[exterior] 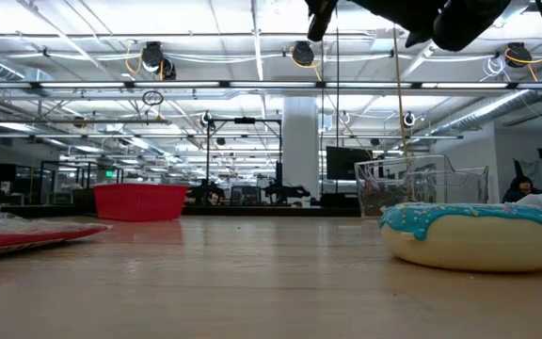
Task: Pick & Place Food Item
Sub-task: Put the top red popcorn bag into the transparent bin
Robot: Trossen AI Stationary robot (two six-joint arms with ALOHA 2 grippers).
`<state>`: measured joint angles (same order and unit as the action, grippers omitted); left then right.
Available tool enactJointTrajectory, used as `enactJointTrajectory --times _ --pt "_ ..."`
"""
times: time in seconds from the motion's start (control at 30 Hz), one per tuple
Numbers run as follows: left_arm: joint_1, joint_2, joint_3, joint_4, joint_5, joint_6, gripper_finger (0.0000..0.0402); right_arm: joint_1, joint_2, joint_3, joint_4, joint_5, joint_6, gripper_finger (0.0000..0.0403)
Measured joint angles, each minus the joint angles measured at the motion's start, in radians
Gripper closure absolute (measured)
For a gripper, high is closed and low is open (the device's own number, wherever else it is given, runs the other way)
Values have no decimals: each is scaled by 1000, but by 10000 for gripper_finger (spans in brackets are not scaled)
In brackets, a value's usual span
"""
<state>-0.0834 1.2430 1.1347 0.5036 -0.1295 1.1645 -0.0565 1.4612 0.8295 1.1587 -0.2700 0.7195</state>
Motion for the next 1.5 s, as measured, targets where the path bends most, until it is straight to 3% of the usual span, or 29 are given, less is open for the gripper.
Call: enactJointTrajectory --times 0.17,0.57,0.7,1.0,1.17,1.4,1.5 --pt "15 24 1 -4 -8 -13 401 0 25 2 23 -28 -6 178" --pt "16 78 0 -4 -144 56 401 6 39 -2 47 -96 -59 365" --pt "1 79 0 -13 -222 24 401 5 39 -2 48 -132 -73 392" --pt "-33 82 0 -122 -533 -199 378 -4 35 -2 -43 -149 -134 395" --pt "-56 79 0 -93 -766 -210 330 -14 35 -3 -136 -150 -153 394" --pt "-59 79 0 -136 -1147 -232 257 -56 -16 -3 -394 -37 -249 394" --pt "-48 78 0 -263 -1221 -339 240 -89 -74 -3 -555 16 -293 394"
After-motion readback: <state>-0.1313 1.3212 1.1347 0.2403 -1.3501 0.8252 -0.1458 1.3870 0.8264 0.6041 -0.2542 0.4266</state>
